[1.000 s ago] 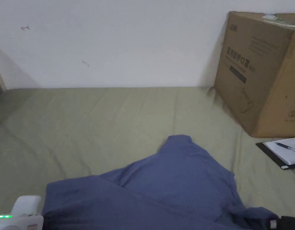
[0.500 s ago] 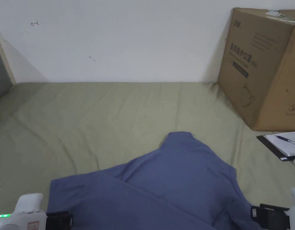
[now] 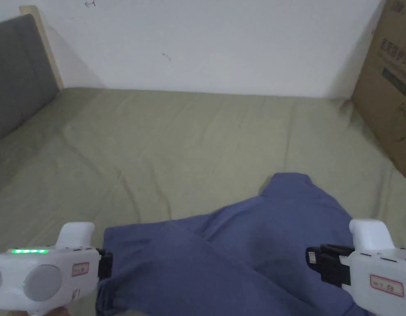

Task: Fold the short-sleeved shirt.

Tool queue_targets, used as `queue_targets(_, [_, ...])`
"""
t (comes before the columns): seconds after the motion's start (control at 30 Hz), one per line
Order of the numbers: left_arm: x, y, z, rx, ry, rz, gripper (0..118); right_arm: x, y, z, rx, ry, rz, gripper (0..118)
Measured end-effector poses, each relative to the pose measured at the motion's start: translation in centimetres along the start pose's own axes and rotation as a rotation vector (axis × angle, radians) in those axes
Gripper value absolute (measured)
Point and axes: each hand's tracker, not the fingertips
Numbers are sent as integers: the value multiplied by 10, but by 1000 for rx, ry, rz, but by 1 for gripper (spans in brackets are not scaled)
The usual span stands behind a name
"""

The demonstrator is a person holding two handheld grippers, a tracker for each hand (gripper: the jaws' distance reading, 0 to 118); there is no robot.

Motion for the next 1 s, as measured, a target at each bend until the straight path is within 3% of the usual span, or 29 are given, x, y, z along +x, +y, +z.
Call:
queue_targets(0.1, [-12, 19, -17, 5, 39, 43, 0, -7, 3, -24, -27, 19, 12, 0])
queue_targets(0.13, [-19, 29, -27, -8, 33, 63, 11, -9, 4, -31, -35, 23, 16, 0])
queue_targets(0.23, [-37, 54, -62, -26, 29, 149, 87, -12, 4, -52, -65, 34, 22, 0])
queue_targets(0.27, [-41, 61, -77, -49, 44, 173, 92, -11, 3, -58, -74, 37, 20, 0])
queue_targets(0.53, [-45, 75, -161, -222, 164, 92, 92, 0, -6, -89, -161, 27, 28, 0])
queue_targets(0.67, [-31, 79, -155, -190, 175, 27, 81, 10, -10, -96, -177, 20, -6, 0])
queue_targets(0.77, [-9, 77, -158, -185, 220, -131, 46, 15, -12, -105, -190, 23, -65, 0])
queue_targets(0.83, [11, 75, -162, -178, 270, -213, 15, 18, -11, -108, -186, 35, -92, 0])
queue_targets(0.87, [17, 74, -165, -178, 311, -252, 7, 19, -10, -109, -182, 45, -101, 0])
queue_targets(1.0, [11, 80, -163, -188, 267, -189, 1, 30, 3, -107, -171, 54, -107, 0])
